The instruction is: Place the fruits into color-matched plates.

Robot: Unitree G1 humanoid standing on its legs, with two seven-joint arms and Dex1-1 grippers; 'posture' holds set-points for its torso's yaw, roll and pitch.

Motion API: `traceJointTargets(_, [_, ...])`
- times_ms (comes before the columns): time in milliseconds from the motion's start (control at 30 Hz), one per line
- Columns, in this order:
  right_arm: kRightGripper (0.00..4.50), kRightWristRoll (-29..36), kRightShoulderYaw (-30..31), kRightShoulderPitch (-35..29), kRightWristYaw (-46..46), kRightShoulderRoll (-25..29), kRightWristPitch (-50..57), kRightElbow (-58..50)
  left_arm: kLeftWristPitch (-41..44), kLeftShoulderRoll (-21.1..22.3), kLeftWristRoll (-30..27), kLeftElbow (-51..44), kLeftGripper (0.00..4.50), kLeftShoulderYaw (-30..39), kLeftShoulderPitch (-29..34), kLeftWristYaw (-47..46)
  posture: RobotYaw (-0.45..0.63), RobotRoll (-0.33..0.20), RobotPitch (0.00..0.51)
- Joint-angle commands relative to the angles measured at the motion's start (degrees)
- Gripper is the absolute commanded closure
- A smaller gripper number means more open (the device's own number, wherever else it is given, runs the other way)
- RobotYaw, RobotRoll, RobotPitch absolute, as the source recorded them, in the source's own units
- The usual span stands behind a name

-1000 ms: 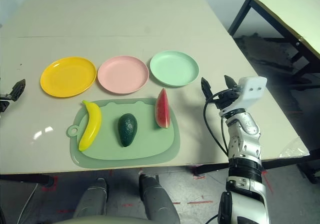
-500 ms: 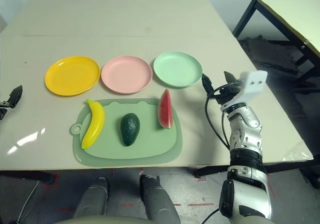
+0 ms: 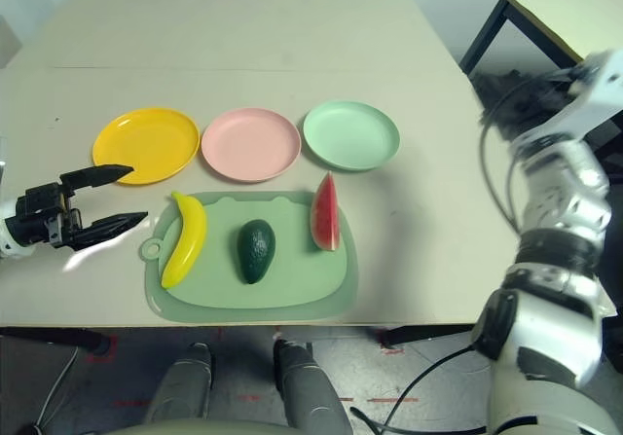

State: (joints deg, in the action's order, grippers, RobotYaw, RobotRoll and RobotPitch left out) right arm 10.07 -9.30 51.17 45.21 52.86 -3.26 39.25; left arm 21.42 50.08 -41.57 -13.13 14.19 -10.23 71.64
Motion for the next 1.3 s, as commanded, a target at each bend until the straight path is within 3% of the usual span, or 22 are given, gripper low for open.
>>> traceJointTargets(33, [0.0,-9.29,12.32,2.63,15.23,1.98,-12.69,-1.56,-2.38,0.0,2.34,-0.54,0.03,-3.96,-0.1,3.94,-0.02,0.0,0.2])
traceJointTargets(233, [0.0,-19.95,27.04,13.91,30.74,1.24,-43.36,3.11,-6.89,-0.89,6.43,1.96,0.03,-8.16,-1.2,7.04,-0.04,0.0,0.193])
traceJointTargets(400, [0.0,-19.77,33.3,17.47,38.33,-1.72,-54.87,5.28,-6.69,-2.74,6.97,1.1,0.03,-8.6,-1.1,4.73,-0.03,0.0,0.189])
traceJointTargets(700, [0.0,-16.92,39.01,20.23,44.15,-6.62,-61.5,5.65,-6.11,-2.27,7.61,1.2,0.03,-8.21,-0.52,3.34,-0.01,0.0,0.187])
traceJointTargets(1100, [0.0,-13.81,44.69,14.72,47.27,-10.53,-57.16,-3.65,-4.89,-4.53,8.29,0.78,0.03,-10.21,-2.09,0.54,-0.01,0.0,0.193])
traceJointTargets(1300, [0.0,-15.4,48.24,12.21,47.18,-10.12,-58.68,-2.45,-4.13,-4.66,7.71,-0.44,0.03,-9.62,-1.59,-0.61,0.0,0.0,0.195])
